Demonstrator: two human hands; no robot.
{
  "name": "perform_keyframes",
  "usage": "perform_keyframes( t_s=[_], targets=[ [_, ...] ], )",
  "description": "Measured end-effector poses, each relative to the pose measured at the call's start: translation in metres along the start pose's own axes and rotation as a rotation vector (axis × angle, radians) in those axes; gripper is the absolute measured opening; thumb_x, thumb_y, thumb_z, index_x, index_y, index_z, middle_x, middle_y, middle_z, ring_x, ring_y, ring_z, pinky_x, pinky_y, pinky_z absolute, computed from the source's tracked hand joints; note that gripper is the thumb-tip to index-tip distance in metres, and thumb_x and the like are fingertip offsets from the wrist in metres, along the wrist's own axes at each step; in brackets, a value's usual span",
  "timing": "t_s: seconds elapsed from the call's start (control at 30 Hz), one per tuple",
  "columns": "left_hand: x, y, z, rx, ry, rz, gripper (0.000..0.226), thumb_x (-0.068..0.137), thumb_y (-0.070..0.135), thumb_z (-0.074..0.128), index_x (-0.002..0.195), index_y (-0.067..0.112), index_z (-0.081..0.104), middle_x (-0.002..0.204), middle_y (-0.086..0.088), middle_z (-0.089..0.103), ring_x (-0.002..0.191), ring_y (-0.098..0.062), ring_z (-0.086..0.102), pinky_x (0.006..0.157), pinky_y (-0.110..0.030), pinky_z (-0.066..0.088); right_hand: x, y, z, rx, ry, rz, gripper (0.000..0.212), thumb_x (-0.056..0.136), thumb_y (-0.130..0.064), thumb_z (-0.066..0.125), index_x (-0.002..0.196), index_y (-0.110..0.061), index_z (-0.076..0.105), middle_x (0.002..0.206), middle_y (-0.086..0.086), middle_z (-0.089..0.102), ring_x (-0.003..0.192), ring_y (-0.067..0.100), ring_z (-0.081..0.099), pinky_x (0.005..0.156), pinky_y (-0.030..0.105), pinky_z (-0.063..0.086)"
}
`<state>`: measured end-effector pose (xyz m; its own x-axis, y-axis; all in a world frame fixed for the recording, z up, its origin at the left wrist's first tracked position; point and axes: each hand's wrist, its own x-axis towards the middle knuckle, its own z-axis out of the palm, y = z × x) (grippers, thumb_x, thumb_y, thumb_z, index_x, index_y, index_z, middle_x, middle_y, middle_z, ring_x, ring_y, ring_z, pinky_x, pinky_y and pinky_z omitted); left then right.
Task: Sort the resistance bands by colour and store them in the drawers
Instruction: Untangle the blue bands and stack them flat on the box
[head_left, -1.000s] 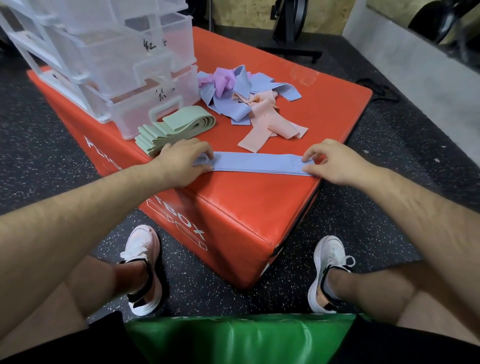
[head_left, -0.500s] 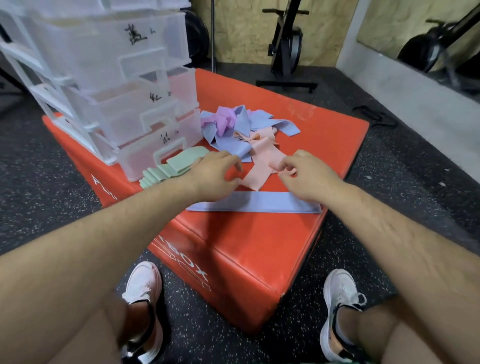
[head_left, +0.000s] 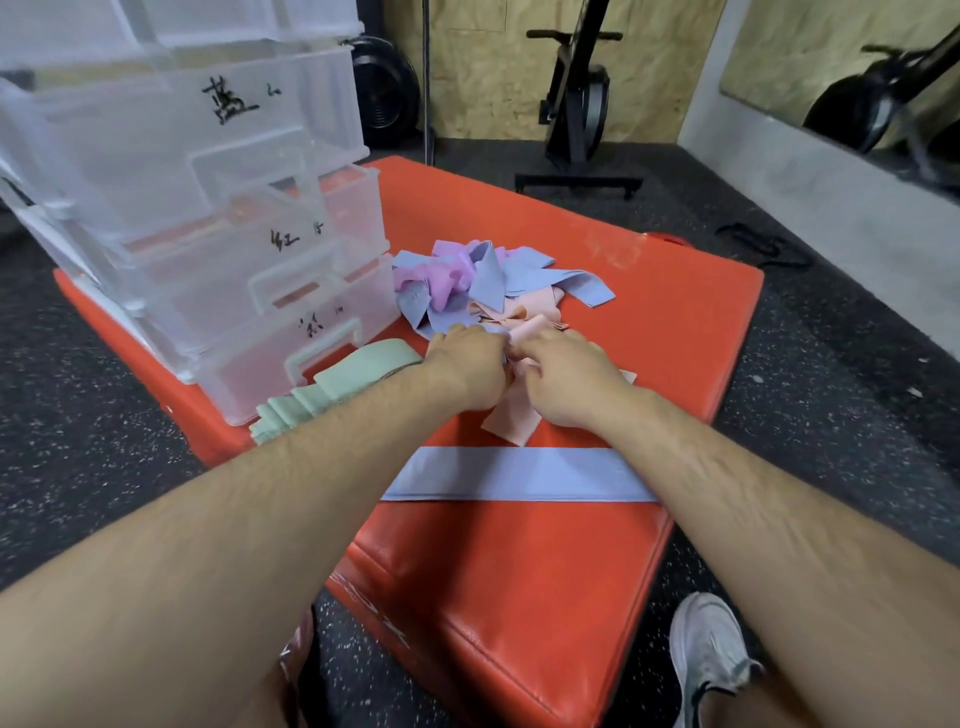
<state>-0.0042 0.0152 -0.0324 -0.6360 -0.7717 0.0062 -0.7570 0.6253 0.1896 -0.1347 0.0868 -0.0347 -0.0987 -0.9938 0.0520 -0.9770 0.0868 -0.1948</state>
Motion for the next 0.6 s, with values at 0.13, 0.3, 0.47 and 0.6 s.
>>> perform_keyframes(
  t_s=[0.13,0.3,0.47,0.6],
  targets=[
    [0.003,0.008,-0.006,-0.162,0.059,0.032,0.026,0.089,0.016,0.048,0.108,0.014,0.064,0.108,-0.011,0.065,0.101,-0.033,0.06,0.077,-0.035,0.045,0.001,0.004,-0.002,0.164,0.075,0.067,0.038,0.091,-0.019,0.046,0.124,-0.031,0.062,0.132,-0.002,0.059,0.118,0.028,0.055,0.097,0.044,0.045],
    [-0.015,0.034,-0.028,-0.538,0.191,0.118,0.038,0.093,0.005,0.042,0.115,0.017,0.07,0.11,-0.001,0.07,0.098,-0.017,0.063,0.079,-0.026,0.046,-0.005,0.003,-0.012,0.77,0.241,0.228,0.011,0.092,-0.024,0.063,0.1,-0.028,0.057,0.095,-0.012,0.067,0.08,0.009,0.066,0.074,0.029,0.052],
    [-0.028,0.042,-0.041,-0.847,0.199,0.143,0.041,0.095,0.007,0.044,0.128,0.025,0.061,0.116,0.01,0.067,0.101,-0.003,0.063,0.086,-0.016,0.05,-0.02,0.003,-0.031,0.881,0.458,0.203,0.02,0.094,-0.01,0.063,0.105,-0.025,0.055,0.096,-0.01,0.067,0.078,0.004,0.067,0.071,0.021,0.053],
    [-0.034,0.042,-0.05,-0.94,0.261,0.194,0.039,0.094,0.002,0.047,0.127,0.02,0.057,0.125,0.009,0.063,0.114,0.001,0.058,0.088,-0.006,0.043,-0.03,0.006,-0.047,0.837,0.524,0.173,0.008,0.1,-0.019,0.056,0.103,-0.02,0.063,0.093,-0.006,0.07,0.087,0.01,0.067,0.074,0.025,0.052]
  ],
)
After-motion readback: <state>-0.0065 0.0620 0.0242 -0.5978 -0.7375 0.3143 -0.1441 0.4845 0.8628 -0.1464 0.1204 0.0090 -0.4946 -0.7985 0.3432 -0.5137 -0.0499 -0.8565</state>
